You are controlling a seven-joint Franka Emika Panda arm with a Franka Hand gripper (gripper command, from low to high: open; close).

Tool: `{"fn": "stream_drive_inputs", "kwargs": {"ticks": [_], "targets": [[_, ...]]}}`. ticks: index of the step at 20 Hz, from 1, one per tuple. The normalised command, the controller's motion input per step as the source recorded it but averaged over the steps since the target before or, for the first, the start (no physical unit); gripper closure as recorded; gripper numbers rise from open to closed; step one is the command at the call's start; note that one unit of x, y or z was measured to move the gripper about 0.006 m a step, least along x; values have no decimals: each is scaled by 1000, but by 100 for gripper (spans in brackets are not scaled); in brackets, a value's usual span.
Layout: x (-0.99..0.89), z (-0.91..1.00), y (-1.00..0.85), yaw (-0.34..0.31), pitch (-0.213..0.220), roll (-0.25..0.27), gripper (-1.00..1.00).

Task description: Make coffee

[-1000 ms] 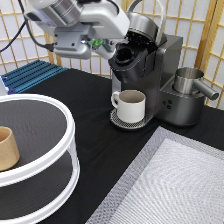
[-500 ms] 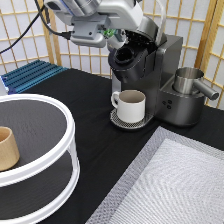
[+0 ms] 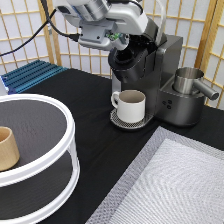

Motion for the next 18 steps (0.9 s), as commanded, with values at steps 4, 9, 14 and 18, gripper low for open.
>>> {"fn": "stream_drive_inputs", "kwargs": {"ticks": [4, 9, 14, 18], "targets": [[163, 0, 94, -67, 68, -9, 100], [66, -58, 37, -79, 51, -6, 100], [52, -63, 142, -85, 33, -32, 100], [0, -2, 145, -90, 17, -36, 100]]}}
